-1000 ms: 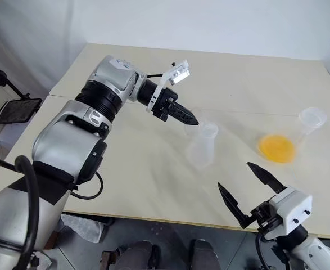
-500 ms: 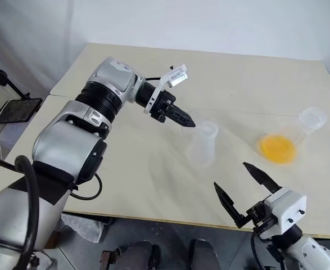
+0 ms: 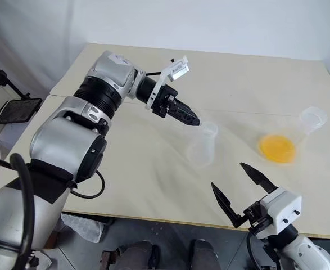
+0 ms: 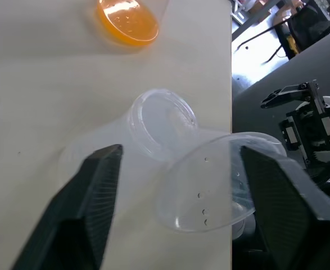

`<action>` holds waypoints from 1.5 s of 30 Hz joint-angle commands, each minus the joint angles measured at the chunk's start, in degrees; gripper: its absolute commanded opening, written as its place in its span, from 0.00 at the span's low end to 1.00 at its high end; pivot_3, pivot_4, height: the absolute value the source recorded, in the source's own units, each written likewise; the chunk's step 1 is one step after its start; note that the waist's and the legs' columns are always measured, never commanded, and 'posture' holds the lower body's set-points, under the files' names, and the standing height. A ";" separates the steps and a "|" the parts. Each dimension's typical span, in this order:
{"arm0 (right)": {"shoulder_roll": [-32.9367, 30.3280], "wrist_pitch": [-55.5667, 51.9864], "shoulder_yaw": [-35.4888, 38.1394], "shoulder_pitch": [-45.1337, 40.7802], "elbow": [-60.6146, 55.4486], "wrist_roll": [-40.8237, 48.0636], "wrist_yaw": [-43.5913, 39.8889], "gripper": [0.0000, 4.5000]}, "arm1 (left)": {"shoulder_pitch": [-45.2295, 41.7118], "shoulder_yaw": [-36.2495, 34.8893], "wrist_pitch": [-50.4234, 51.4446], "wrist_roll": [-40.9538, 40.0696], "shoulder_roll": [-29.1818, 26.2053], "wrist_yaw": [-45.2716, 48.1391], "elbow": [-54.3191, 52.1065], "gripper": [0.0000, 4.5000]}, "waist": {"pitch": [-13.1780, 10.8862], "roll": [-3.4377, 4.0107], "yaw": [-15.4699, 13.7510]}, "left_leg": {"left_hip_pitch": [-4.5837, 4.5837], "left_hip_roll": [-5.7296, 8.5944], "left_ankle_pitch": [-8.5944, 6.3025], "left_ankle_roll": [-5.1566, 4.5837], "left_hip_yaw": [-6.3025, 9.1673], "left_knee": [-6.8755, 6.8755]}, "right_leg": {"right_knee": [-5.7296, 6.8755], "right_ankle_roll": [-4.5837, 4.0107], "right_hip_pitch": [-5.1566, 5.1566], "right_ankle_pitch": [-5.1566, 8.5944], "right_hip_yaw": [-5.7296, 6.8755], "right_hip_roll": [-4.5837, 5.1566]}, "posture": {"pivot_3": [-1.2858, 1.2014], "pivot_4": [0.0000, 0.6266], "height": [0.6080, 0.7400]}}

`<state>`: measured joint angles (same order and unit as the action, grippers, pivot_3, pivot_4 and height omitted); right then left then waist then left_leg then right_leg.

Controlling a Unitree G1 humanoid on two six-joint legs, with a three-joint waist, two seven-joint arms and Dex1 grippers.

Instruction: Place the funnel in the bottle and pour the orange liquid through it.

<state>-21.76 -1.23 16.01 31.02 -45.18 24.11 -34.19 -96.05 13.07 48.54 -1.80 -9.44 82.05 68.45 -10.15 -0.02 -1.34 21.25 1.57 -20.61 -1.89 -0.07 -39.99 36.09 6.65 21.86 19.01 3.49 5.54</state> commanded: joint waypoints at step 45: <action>-3.67 1.21 4.45 -1.33 1.91 3.75 -1.42 1.00 | 35.29 -10.30 -39.89 -15.40 -13.67 5.89 -35.71 0.01 | 0.01 0.01 0.02 | 0.05 0.05 0.00 0.01 -0.45 -0.11 | 0.87 -0.01 0.59 0.00 -0.58 0.09 | 0.52 0.24 1.00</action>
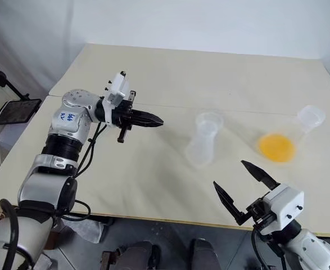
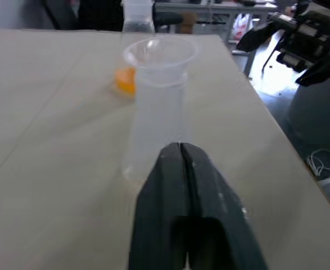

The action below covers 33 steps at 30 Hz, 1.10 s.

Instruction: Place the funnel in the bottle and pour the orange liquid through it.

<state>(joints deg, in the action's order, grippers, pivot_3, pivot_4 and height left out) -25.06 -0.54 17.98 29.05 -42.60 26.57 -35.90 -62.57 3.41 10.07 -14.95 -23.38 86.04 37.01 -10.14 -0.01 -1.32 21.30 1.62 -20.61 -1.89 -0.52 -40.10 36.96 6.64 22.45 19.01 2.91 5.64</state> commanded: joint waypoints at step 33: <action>2.07 -1.94 22.60 5.05 6.61 11.40 6.38 1.00 | 31.27 -10.59 2.34 -14.67 -7.24 -15.13 -32.25 0.99 | 0.10 0.13 0.55 | -0.15 -0.17 -0.03 -0.01 -0.04 0.07 | -0.08 -0.01 -0.09 0.00 -0.20 0.18 | 0.52 0.24 1.00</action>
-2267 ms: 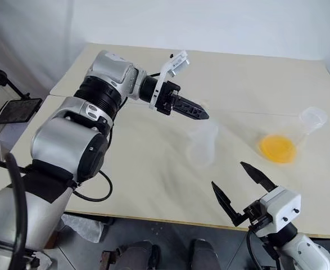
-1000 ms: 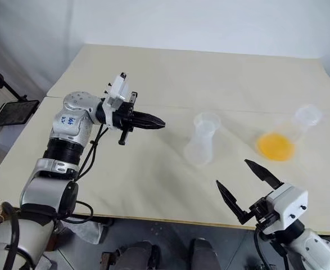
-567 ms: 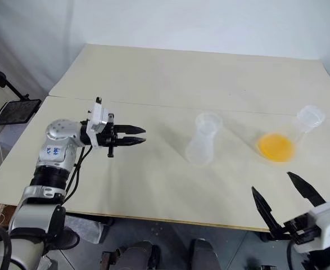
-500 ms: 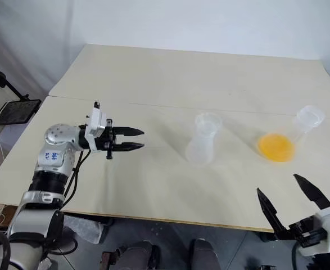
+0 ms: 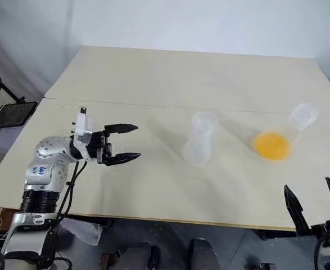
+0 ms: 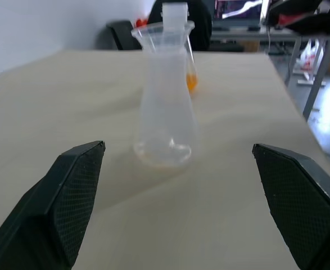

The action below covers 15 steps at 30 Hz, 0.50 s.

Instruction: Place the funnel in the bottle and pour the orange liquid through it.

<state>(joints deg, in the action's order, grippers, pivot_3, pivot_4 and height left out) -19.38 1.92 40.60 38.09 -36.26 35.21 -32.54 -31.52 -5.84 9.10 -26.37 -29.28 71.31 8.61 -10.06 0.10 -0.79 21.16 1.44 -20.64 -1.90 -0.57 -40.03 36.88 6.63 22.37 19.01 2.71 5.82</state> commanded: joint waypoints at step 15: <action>-13.49 -20.93 -2.39 -30.59 12.23 1.93 15.79 1.00 | 2.38 -1.55 9.17 -7.32 -0.60 -5.40 -11.79 0.99 | 0.08 0.13 -0.11 | 0.07 0.02 0.05 0.06 0.10 0.00 | -0.01 -0.02 0.00 0.00 0.03 -0.04 | 0.52 0.24 1.00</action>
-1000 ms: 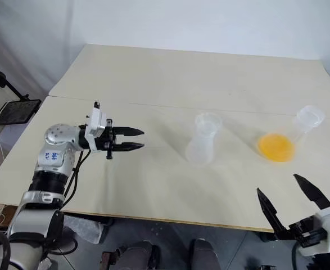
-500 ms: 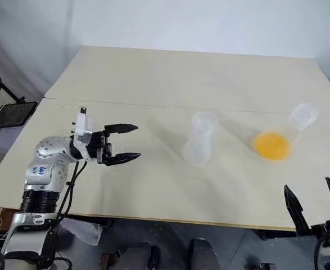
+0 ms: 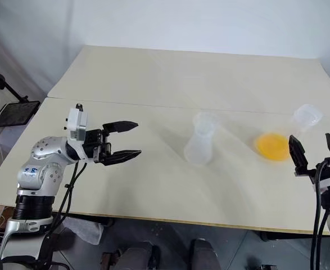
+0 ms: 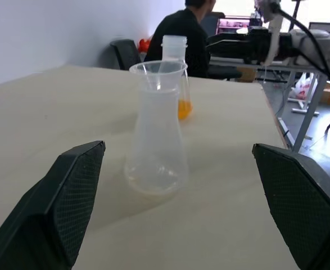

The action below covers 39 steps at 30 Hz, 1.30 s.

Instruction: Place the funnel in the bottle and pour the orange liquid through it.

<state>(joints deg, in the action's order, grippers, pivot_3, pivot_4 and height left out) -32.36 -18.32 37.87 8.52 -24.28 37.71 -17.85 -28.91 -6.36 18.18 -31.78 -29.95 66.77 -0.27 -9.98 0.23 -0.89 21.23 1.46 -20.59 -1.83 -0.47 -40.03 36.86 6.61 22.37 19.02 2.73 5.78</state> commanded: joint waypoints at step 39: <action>-1.52 5.97 -8.54 -28.08 30.24 -12.22 -3.96 1.00 | 1.73 0.36 2.60 -4.02 -0.13 -3.00 -7.71 0.99 | 0.02 0.04 0.99 | 0.03 -0.04 0.01 0.01 -0.07 0.02 | -0.06 0.00 0.03 0.00 0.00 -0.02 | 0.52 0.24 1.00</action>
<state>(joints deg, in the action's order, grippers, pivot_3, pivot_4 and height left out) -32.68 -13.77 28.43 -19.08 6.59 25.71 -21.67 -27.39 -5.60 20.86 -34.44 -29.81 63.89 -6.05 -9.97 0.27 0.10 21.26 1.42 -20.58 -1.82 -0.53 -40.00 36.80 6.61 22.40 19.02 2.74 5.76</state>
